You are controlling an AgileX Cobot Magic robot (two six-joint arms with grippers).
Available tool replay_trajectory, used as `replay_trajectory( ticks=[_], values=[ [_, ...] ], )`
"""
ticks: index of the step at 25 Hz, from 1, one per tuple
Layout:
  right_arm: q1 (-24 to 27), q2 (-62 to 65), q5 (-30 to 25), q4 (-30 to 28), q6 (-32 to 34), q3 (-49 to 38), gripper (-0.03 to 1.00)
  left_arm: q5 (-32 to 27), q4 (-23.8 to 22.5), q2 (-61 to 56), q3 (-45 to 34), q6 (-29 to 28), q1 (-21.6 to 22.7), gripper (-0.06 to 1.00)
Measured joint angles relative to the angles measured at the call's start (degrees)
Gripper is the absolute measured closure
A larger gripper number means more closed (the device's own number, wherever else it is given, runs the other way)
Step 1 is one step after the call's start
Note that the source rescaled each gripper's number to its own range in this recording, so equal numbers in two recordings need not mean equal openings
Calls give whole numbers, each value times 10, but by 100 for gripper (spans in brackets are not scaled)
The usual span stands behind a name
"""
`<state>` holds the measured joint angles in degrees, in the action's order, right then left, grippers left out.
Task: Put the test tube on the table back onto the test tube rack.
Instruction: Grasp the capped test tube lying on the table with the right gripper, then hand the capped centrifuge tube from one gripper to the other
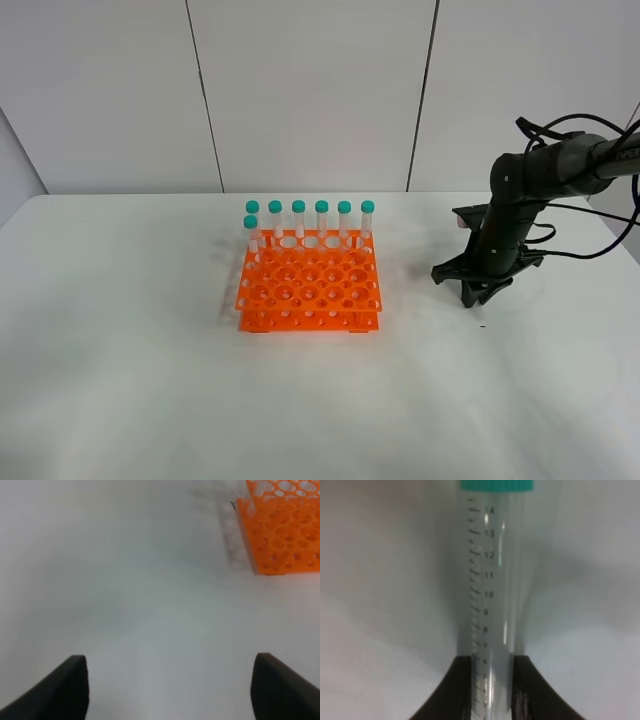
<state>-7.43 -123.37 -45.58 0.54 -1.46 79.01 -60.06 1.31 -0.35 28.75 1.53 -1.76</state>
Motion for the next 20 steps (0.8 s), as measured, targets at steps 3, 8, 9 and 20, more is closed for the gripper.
replay_trajectory(
  ticks=[3, 8, 9, 20],
  values=[
    [0, 16, -14, -5, -4, 0, 95, 0, 0, 0, 0, 0, 0, -1],
    [0, 116, -34, -5, -6, 0, 95, 0, 0, 0, 0, 0, 0, -1],
    [0, 137, -44, -5, -6, 0, 95, 0, 0, 0, 0, 0, 0, -1],
    [-3, 337, -120, 48, -86, 0, 95, 0, 0, 0, 0, 0, 0, -1]
  ],
)
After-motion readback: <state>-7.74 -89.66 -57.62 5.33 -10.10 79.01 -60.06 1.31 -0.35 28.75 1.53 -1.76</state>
